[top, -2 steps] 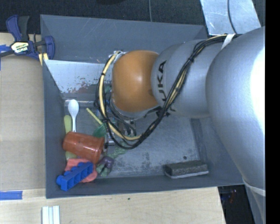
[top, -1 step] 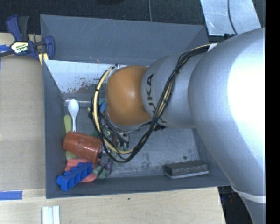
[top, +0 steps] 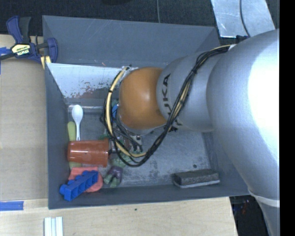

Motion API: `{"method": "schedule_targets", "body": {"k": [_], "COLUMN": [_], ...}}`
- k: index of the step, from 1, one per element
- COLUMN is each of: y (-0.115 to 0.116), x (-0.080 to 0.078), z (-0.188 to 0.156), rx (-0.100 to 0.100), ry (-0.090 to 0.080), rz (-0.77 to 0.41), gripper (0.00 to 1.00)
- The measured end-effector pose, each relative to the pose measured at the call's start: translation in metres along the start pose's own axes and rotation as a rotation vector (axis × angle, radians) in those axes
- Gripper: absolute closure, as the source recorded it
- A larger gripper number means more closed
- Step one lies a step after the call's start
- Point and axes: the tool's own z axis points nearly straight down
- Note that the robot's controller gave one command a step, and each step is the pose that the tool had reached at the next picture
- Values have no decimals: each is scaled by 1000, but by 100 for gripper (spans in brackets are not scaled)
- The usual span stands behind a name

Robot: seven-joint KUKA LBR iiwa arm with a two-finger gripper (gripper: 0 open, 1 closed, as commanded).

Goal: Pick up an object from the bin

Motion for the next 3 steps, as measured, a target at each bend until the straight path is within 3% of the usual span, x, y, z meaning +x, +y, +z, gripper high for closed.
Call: {"method": "schedule_targets", "body": {"k": [1, 2, 3], "y": [0, -1, 9], "x": [0, 6, -54], "z": [0, -22, -95], "rx": [0, 4, 2], "ry": [0, 15, 10], "rz": [1, -7, -127], "gripper": [100, 100, 100]}}
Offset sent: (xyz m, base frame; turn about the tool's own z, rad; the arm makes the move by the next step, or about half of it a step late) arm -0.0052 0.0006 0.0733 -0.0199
